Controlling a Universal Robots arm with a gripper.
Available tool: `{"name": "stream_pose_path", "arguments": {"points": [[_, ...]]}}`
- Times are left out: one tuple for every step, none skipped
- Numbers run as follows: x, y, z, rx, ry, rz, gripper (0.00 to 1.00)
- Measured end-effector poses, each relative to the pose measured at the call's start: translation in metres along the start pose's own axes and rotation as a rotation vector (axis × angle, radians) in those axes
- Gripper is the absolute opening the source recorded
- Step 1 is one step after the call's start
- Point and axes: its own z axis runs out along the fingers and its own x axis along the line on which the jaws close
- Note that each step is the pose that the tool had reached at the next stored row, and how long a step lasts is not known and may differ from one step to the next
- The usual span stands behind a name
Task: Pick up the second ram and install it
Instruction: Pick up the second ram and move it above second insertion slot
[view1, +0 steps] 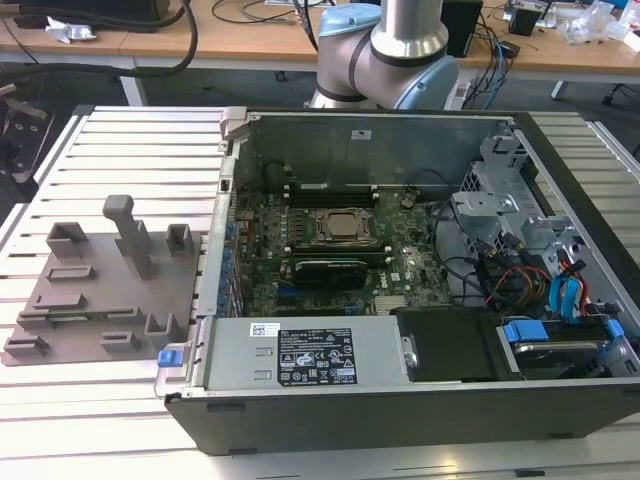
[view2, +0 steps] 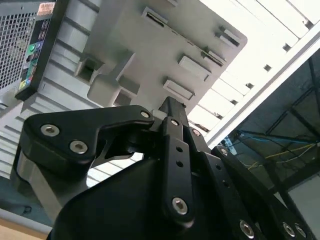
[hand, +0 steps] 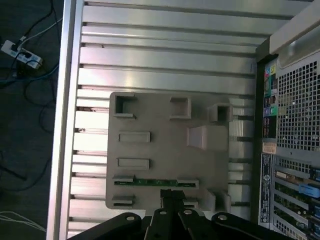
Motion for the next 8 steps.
{"name": "stream_pose_path", "arguments": {"points": [[0.0, 0.0, 0.0001, -0.0008, 0.0013, -0.03, 0.1], [0.0, 0.0, 0.0, -0.0018, 0.0031, -0.067, 0.1], [0.0, 0.0, 0.0, -0.0025, 0.0043, -0.096, 0.1], [0.0, 0.0, 0.0, -0.0031, 0.0054, -0.118, 0.1], [0.0, 0.0, 0.0, -0.0037, 0.0063, -0.139, 0.1], [0.0, 0.0, 0.0, -0.0043, 0.0074, -0.164, 0.1], [0.0, 0.0, 0.0, -0.0048, 0.0082, -0.183, 0.1], [0.0, 0.0, 0.0, -0.0053, 0.0091, -0.202, 0.1]]}}
